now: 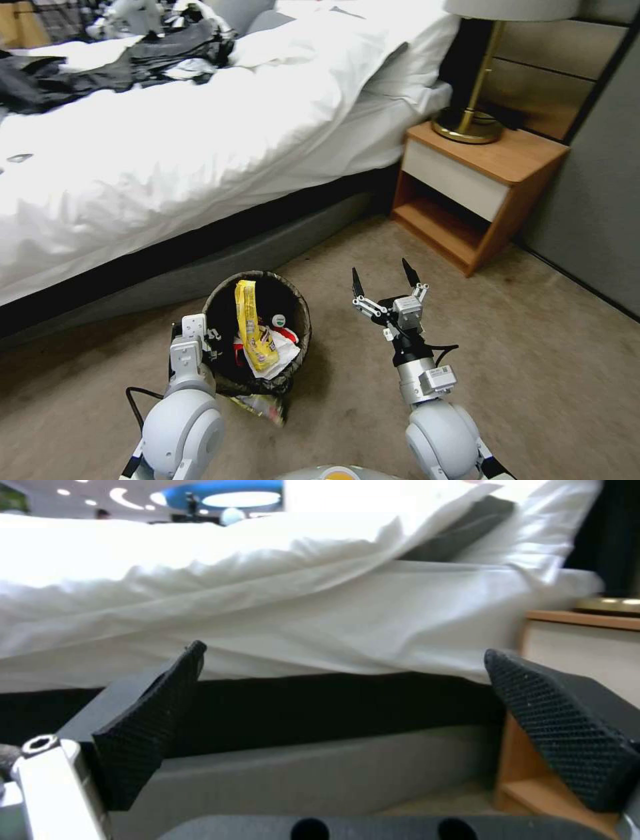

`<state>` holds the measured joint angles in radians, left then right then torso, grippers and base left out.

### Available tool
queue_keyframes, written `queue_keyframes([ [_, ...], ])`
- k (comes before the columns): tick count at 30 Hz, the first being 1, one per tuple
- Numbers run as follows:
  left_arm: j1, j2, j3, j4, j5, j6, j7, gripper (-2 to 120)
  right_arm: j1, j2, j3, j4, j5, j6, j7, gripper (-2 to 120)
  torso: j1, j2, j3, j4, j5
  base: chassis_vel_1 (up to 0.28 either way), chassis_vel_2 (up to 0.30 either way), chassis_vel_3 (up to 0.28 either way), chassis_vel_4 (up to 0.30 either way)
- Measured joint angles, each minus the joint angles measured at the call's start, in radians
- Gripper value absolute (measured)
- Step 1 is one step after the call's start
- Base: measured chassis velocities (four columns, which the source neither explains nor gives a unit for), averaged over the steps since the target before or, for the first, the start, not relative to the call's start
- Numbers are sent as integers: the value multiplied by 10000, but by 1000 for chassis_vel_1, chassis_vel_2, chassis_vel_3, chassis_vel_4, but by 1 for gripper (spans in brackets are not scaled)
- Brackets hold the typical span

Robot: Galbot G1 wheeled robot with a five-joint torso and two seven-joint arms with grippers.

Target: Pick up the trash bin, then pick up the garbage from the floor and place it into the trash bin.

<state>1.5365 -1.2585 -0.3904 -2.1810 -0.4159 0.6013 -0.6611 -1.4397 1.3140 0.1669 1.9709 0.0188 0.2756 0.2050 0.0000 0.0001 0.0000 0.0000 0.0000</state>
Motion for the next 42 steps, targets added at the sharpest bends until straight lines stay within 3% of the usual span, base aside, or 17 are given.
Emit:
queue_keyframes([
  [22, 35, -1, -17, -117, -9, 9, -10, 0, 217, -23, -221, -13, -42, -138, 58, 100, 0, 0, 0, 1, -1, 126, 127, 125, 126],
  [31, 138, 104, -25, -941, -266, 129, -146, 0, 250, -17, -287, -90, -59, -161, 32, 100, 0, 0, 0, -1, 1, 127, 125, 127, 121],
  [42, 93, 67, -59, -660, -255, 121, -149, 0, 320, -50, -320, -214, -62, -191, 0, 100, 1, 0, 0, 0, -1, 128, 123, 126, 134],
])
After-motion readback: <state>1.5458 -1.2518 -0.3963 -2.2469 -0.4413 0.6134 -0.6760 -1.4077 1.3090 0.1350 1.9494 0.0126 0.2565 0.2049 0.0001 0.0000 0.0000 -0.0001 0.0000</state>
